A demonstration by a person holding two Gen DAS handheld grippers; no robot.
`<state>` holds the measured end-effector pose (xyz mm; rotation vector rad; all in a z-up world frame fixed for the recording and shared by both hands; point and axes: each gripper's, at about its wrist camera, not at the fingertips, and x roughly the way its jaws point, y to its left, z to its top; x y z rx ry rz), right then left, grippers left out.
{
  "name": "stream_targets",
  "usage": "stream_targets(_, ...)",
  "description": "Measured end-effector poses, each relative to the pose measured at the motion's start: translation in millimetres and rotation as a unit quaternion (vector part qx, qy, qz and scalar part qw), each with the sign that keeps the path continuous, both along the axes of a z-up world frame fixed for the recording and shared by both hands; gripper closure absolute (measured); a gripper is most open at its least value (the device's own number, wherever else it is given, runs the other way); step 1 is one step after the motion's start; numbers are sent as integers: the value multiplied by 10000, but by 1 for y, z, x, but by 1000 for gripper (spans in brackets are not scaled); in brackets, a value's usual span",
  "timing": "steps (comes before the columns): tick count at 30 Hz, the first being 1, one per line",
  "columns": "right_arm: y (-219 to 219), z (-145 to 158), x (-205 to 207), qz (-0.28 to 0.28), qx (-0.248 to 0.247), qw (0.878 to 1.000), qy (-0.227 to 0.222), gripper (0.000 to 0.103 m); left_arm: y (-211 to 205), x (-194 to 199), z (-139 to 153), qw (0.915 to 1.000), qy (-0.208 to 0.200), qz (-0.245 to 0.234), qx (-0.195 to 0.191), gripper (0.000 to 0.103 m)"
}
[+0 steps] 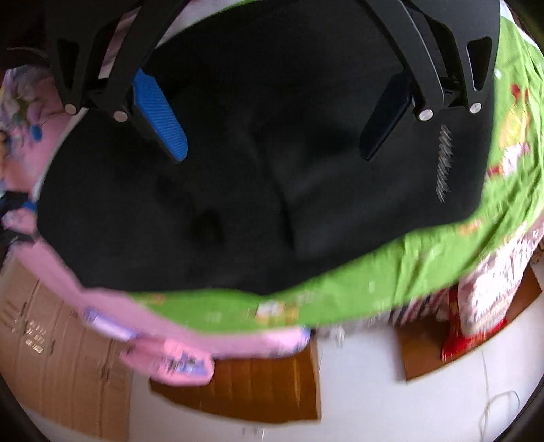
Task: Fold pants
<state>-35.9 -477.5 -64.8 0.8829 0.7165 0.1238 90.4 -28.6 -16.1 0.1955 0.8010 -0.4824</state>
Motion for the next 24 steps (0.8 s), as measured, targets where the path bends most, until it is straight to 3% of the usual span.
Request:
stream_targets(2, -9, -4, 0, -195, 226, 9995, -90, 14, 10, 3, -7, 9989, 109, 61, -462, 1)
stream_targets(5, -17, -9, 0, -459, 416, 9978, -219, 17, 4, 4, -7, 9996, 54, -2, -260, 1)
stream_targets(7, -9, -6, 0, -438, 167, 9988, -162, 18, 5, 7, -7, 9996, 96, 9, -281, 1)
stream_targets(9, -1, -2, 0, -338, -222, 9991, -120, 35, 6, 7, -8, 9995, 78, 12, -300, 1)
stream_targets(11, -3, 0, -4, -463, -246, 9985, -166, 51, 5, 7, -8, 9995, 63, 19, -315, 1)
stream_targets(14, -10, -14, -5, -616, 61, 9981, -38, 52, 7, 6, -8, 9995, 59, 33, -317, 1)
stream_targets(17, -4, -11, -2, -581, -289, 9978, -99, 53, 7, 3, -8, 9995, 58, 41, -319, 1)
stream_targets(20, -6, -13, -2, -626, -372, 9972, -194, 65, 8, 2, -7, 9995, 53, 40, -324, 1)
stream_targets(24, 5, 3, -9, -727, -644, 9940, -504, 70, 7, 3, -7, 9995, 58, 42, -319, 1)
